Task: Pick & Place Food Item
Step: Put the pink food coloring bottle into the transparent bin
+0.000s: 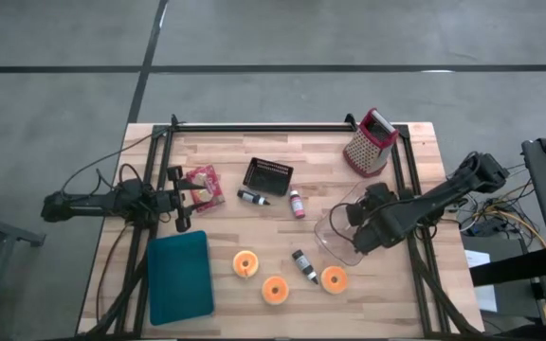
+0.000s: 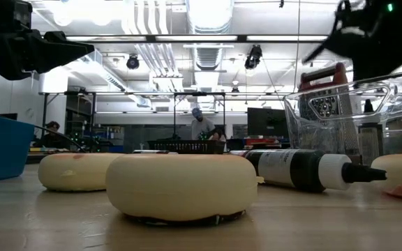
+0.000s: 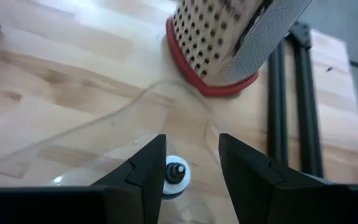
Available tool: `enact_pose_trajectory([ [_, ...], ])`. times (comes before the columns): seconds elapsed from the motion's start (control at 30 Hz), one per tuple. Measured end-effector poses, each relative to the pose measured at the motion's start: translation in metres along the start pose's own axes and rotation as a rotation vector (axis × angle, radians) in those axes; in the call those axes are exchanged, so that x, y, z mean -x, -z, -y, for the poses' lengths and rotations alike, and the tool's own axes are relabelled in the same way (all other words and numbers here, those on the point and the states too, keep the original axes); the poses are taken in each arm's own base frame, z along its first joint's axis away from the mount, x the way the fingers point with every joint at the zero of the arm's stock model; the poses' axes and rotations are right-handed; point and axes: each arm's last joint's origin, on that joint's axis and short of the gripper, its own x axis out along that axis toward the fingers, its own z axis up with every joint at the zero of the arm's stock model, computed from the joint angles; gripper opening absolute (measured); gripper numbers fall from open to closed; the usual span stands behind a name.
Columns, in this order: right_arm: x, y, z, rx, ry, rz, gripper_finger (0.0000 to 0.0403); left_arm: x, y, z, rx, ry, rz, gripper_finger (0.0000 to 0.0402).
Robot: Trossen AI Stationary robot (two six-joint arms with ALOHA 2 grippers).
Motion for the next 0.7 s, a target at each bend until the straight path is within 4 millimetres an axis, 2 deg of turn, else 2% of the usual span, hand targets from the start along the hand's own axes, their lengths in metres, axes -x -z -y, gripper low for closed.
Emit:
enact_pose_trajectory([
  [0.4, 0.063, -0.061, -0.003, 0.029, -0.294, 0.092, 0.0134, 0.0, 0.0, 0.0, 0.0, 0.001, -0.001, 0.02],
  [0.7, 0.091, -0.101, -0.032, 0.162, -0.465, 0.104, 0.0115, 0.0, 0.0, 0.0, 0.0, 0.002, -0.002, 0.02],
])
